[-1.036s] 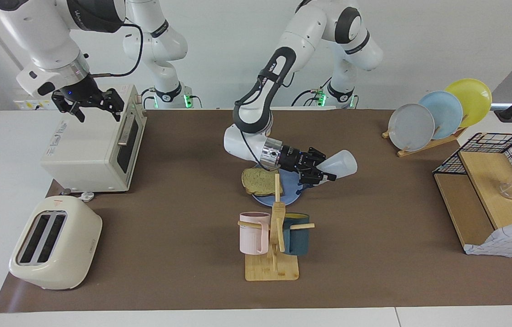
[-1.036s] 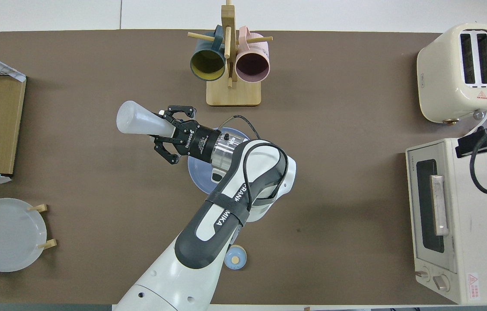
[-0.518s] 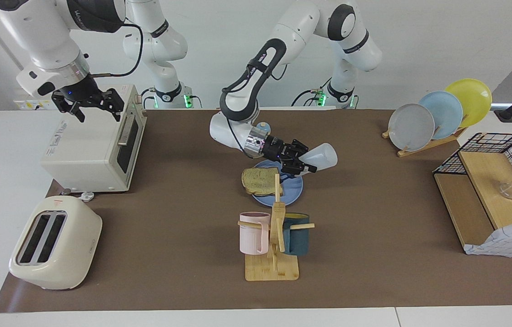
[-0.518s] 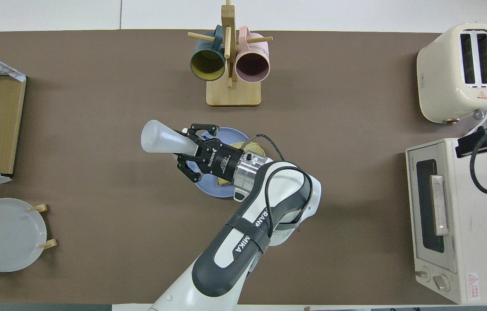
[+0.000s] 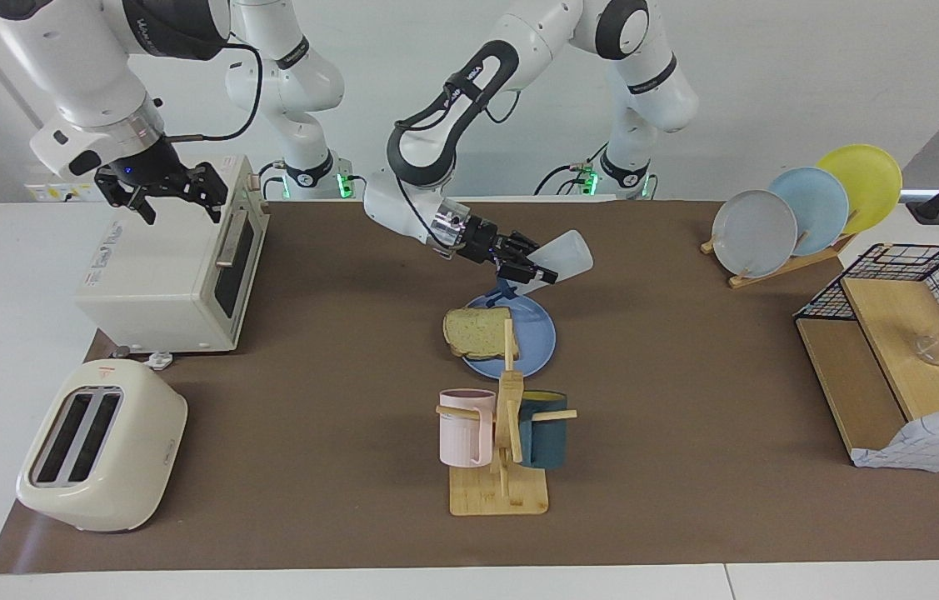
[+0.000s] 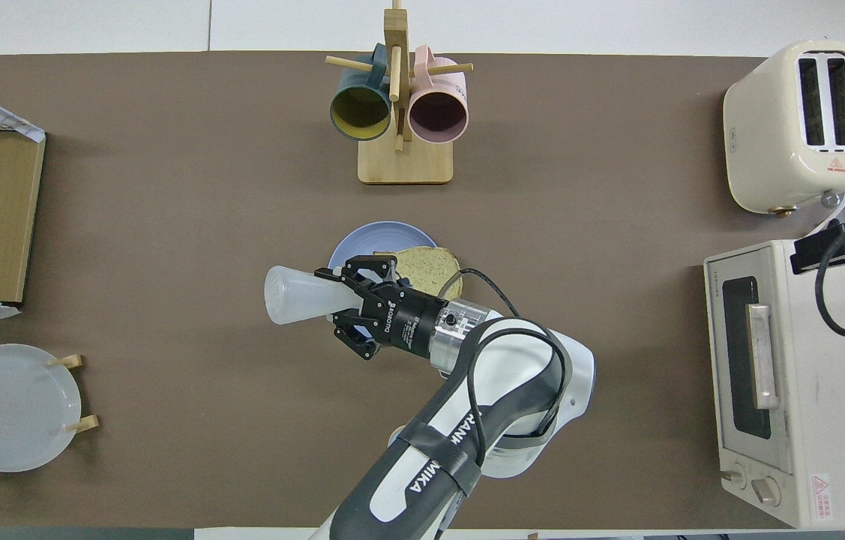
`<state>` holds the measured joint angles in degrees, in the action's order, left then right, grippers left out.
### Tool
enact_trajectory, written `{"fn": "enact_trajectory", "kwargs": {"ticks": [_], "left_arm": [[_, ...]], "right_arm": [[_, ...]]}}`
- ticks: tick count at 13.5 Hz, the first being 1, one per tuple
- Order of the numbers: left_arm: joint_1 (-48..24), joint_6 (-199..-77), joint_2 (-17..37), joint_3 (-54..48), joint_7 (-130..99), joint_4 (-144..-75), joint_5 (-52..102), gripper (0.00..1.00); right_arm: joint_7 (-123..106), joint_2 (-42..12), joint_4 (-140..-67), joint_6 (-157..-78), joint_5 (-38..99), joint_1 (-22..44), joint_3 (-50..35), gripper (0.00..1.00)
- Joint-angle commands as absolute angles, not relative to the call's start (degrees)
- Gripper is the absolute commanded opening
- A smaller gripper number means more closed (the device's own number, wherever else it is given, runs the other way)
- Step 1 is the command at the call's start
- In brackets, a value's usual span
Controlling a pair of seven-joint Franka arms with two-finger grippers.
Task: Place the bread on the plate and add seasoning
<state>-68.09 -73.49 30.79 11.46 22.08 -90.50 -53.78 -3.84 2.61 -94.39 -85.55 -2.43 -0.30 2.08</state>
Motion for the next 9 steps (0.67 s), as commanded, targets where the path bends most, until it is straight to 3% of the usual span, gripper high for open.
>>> {"fn": "enact_trajectory", "kwargs": {"ticks": [1, 5, 8, 9], "left_arm": [[-68.29, -73.65, 24.62, 11.69, 15.31, -94.13, -50.02, 0.0], [-67.68, -74.18, 21.02, 11.69, 10.73, -95.61, -47.11, 0.0], [-64.0, -80.22, 9.0, 11.69, 11.16, -100.88, -43.34, 0.0], [-63.46, -80.5, 7.31, 11.69, 11.16, -101.59, -43.24, 0.0]], "right_arm": [[-5.54, 3.25, -95.19, -85.69, -1.32, -0.79, 2.02, 1.0], [-5.54, 3.25, -95.19, -85.69, -1.32, -0.88, 2.02, 1.0], [-5.54, 3.25, -95.19, -85.69, -1.32, -0.79, 2.02, 1.0], [-5.54, 3.25, -95.19, -85.69, -1.32, -0.79, 2.02, 1.0]]}}
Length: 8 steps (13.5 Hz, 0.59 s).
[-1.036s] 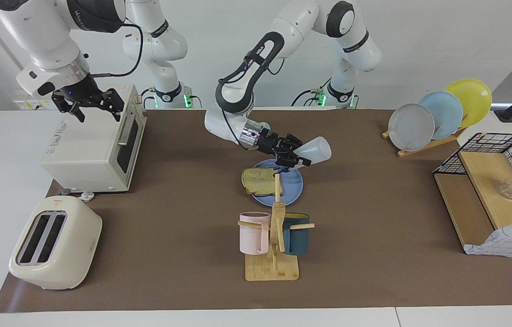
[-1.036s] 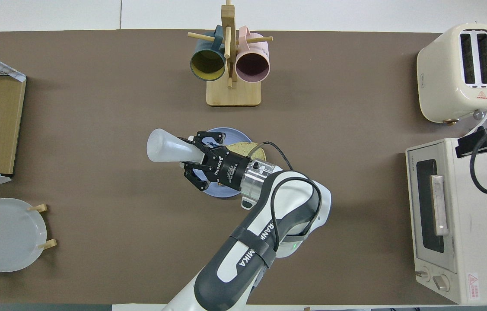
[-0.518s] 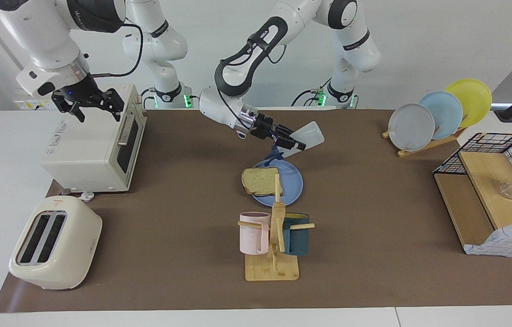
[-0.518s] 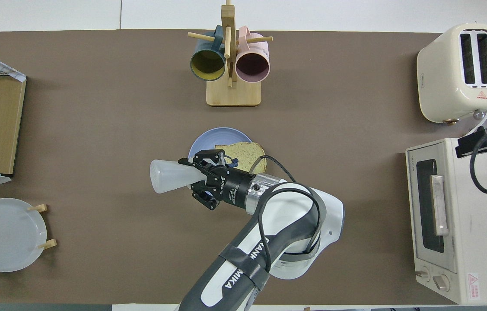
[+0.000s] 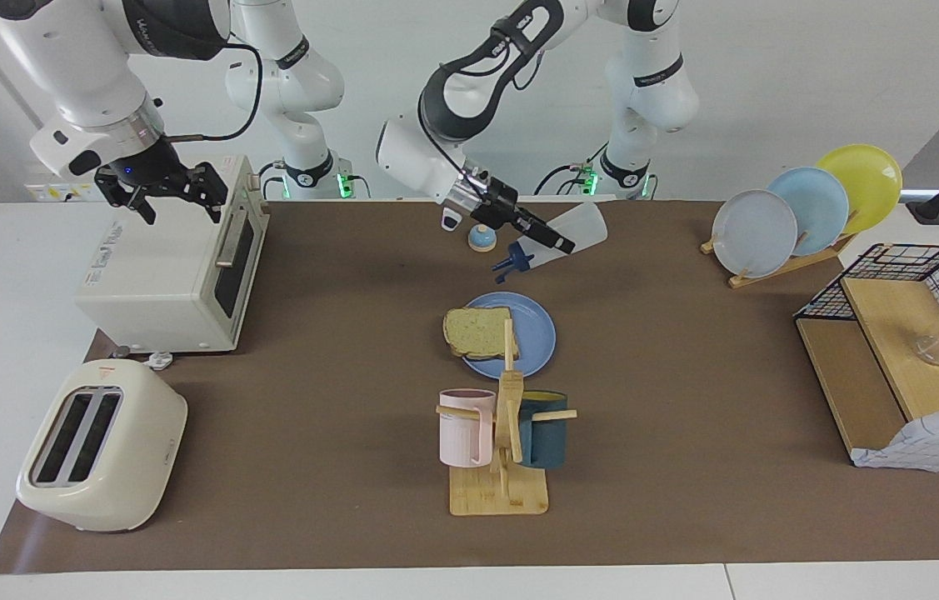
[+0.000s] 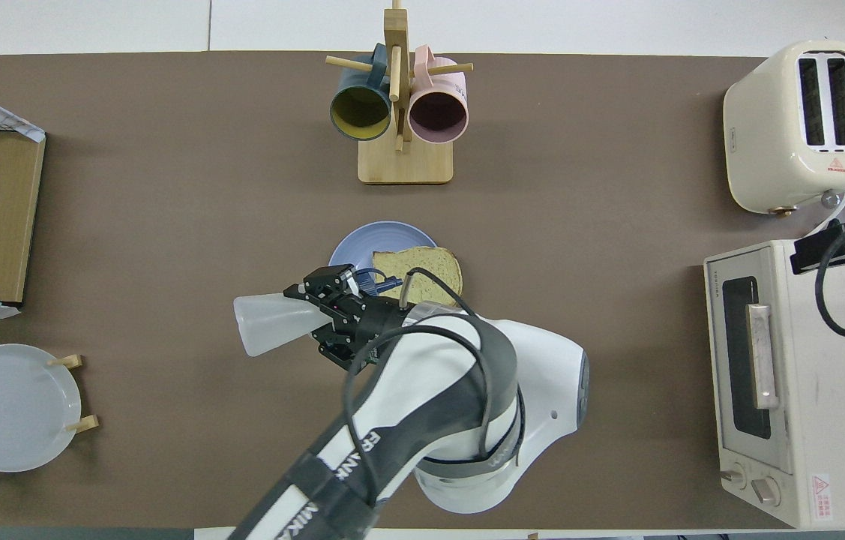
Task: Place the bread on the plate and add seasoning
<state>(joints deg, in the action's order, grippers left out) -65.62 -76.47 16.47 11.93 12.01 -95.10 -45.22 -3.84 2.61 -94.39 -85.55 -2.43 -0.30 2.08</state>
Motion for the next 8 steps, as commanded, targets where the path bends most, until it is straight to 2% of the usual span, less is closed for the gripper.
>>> {"fn": "enact_trajectory", "kwargs": {"ticks": [1, 8], "left_arm": [[-62.5, -80.51, 6.69, 11.69, 10.99, -101.69, -42.89, 0.0], [-53.71, -86.82, -1.75, 11.87, 10.63, -101.6, -34.47, 0.0]], "right_arm": [[-5.54, 3.25, -95.19, -85.69, -1.32, -0.88, 2.02, 1.0], [-5.54, 3.25, -95.19, -85.69, -1.32, -0.79, 2.02, 1.0]]}}
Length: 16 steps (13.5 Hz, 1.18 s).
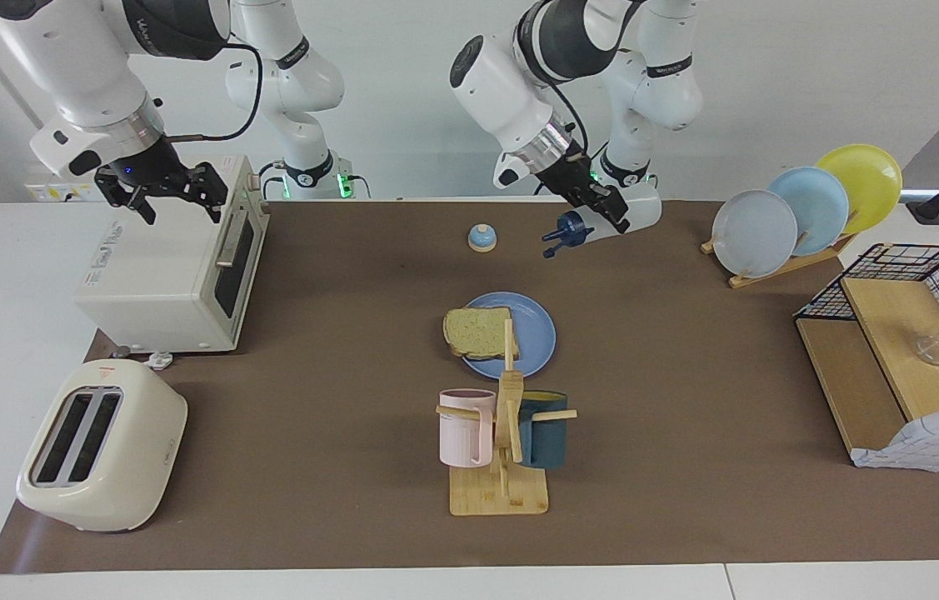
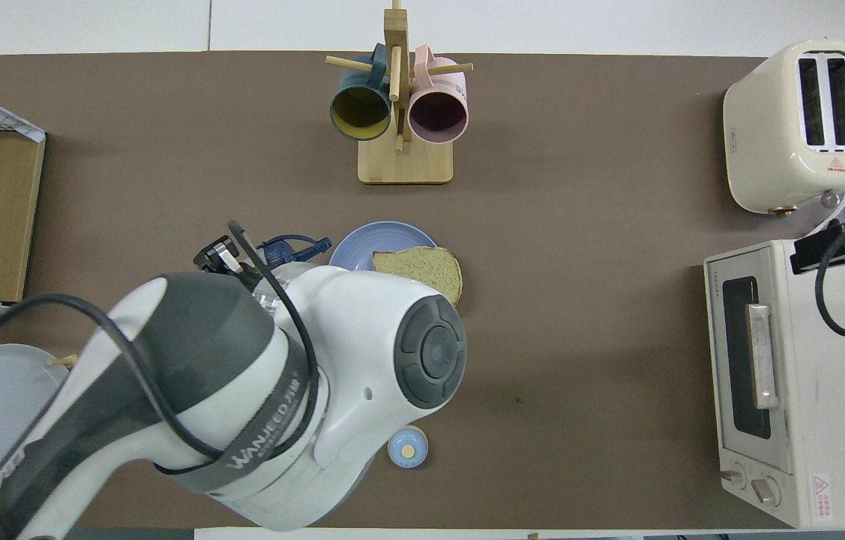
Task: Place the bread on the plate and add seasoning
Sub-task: 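Draw the white bottle back from the plate with the left gripper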
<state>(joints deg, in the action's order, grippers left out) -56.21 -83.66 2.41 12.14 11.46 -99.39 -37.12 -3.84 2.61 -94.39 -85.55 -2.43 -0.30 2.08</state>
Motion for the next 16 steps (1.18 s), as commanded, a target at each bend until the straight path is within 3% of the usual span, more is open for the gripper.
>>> {"fn": "enact_trajectory", "kwargs": {"ticks": [1, 8, 16], "left_arm": [[-52.05, -87.97, -2.54, 11.78, 10.55, -101.6, -32.97, 0.0], [-41.59, -102.01, -4.75, 11.87, 6.69, -102.47, -23.92, 0.0], [-30.86, -127.58, -7.03, 11.95, -2.27, -113.62, -17.68, 0.0]], "right_arm": [[-5.54, 3.25, -95.19, -85.69, -1.32, -0.79, 2.02, 1.0], [-5.54, 3.25, -95.19, -85.69, -1.32, -0.79, 2.02, 1.0], [-5.54, 3.25, -95.19, -85.69, -1.32, -0.79, 2.02, 1.0]]}}
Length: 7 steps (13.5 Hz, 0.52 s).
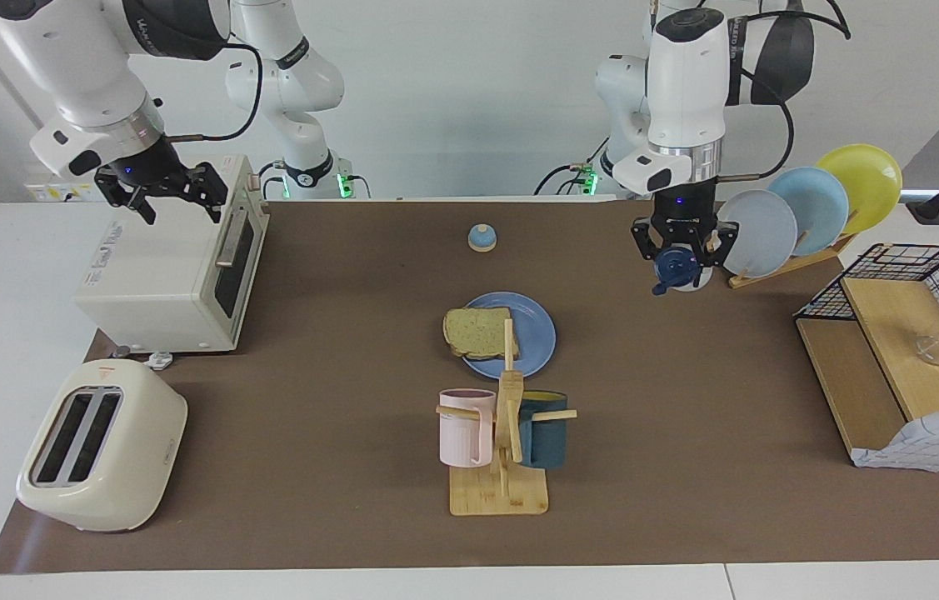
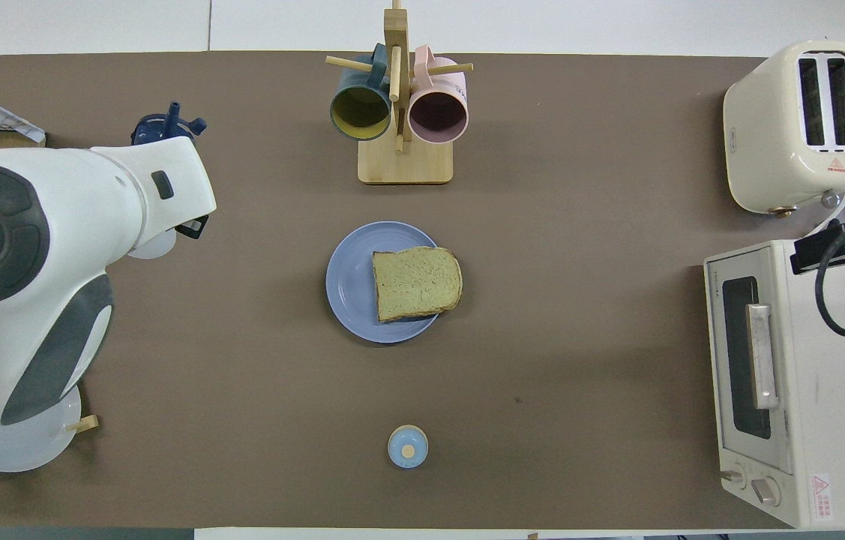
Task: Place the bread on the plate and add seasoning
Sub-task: 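Draw the white bottle back from the plate with the left gripper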
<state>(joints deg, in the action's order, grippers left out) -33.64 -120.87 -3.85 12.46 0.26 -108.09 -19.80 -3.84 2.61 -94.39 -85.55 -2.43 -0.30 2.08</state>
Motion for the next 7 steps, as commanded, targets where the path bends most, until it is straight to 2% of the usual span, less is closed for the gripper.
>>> {"fn": "enact_trajectory", "kwargs": {"ticks": [1, 7], "left_arm": [[-29.81, -131.1, -7.38, 11.95, -3.24, -115.03, -15.58, 0.0], [-26.81, -148.95, -7.73, 12.04, -11.6, -121.02, -11.52, 0.0]], "right_arm": [[-5.54, 3.25, -95.19, -85.69, -1.32, -0.88, 2.02, 1.0], [-5.54, 3.25, -95.19, -85.69, -1.32, -0.79, 2.02, 1.0]]}}
